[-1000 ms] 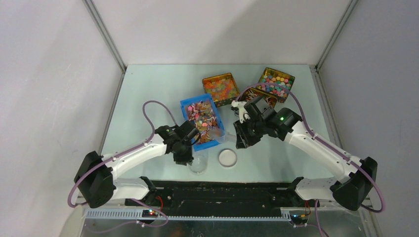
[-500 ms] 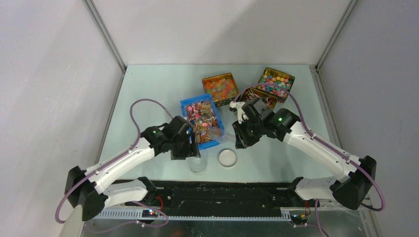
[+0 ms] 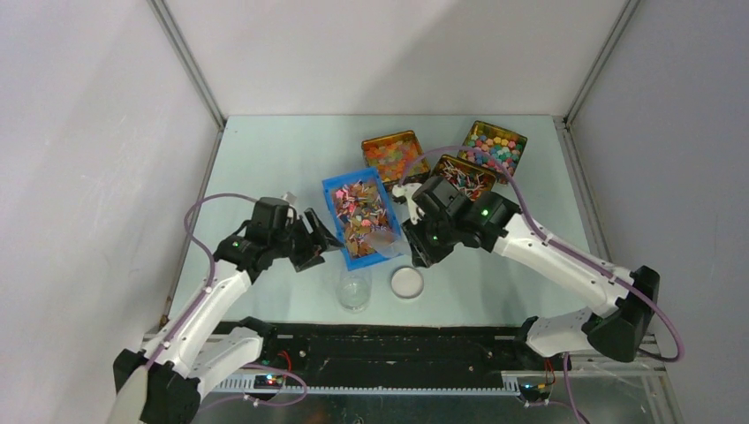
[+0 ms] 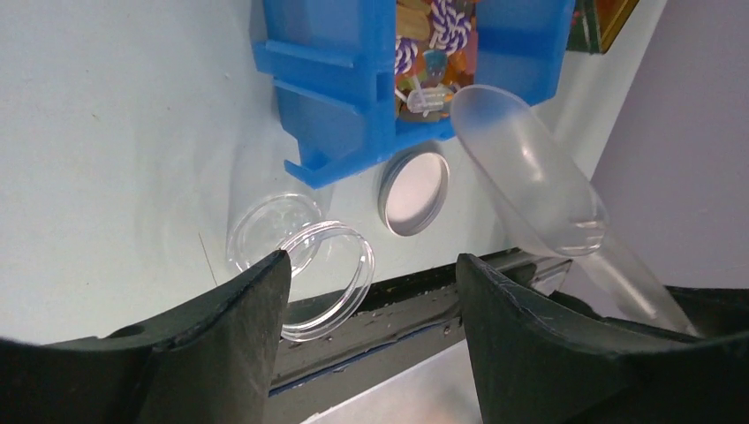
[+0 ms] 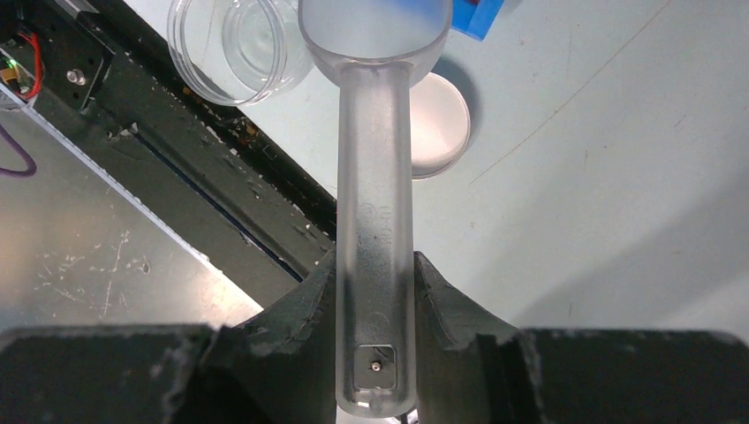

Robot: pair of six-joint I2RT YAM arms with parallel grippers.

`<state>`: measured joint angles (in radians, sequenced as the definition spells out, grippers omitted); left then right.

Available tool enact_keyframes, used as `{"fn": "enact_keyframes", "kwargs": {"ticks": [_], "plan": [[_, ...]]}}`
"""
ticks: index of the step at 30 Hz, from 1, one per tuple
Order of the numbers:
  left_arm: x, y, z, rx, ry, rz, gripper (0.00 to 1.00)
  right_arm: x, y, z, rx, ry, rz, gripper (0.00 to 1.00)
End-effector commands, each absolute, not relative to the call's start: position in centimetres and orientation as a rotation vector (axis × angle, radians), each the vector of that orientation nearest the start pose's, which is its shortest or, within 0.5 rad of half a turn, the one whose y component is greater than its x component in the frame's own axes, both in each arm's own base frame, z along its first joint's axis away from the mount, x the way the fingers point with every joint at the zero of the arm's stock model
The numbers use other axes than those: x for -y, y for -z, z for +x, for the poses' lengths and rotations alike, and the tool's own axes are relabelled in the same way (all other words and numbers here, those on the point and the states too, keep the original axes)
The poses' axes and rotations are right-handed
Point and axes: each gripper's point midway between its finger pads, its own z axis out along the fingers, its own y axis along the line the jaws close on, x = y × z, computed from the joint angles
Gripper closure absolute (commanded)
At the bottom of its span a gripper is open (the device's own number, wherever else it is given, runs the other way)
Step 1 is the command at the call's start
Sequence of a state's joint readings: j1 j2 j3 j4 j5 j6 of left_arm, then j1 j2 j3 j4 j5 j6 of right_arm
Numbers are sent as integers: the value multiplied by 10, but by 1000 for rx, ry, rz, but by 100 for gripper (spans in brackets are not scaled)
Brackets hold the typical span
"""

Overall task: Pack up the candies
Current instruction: Scoop the fake candies from the storage box.

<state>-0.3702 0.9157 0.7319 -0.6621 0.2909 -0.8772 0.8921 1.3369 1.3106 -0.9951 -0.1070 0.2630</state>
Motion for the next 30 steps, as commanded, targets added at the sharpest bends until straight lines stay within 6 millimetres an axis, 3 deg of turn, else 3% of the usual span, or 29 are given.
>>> {"fn": "enact_keyframes", "kwargs": {"ticks": [1,11,30], "plan": [[162,-160,212,-2482,944,-529,26,-255,-200,176,-2542,-423,-866,100],[145,-162,231,-2558,768,-496,27,-265,-188,178,-2639,-244,-967,100],[140,-144,222,-2586,739,-534,26,-283,-179,186,-2768,-106,-1024,100]]}}
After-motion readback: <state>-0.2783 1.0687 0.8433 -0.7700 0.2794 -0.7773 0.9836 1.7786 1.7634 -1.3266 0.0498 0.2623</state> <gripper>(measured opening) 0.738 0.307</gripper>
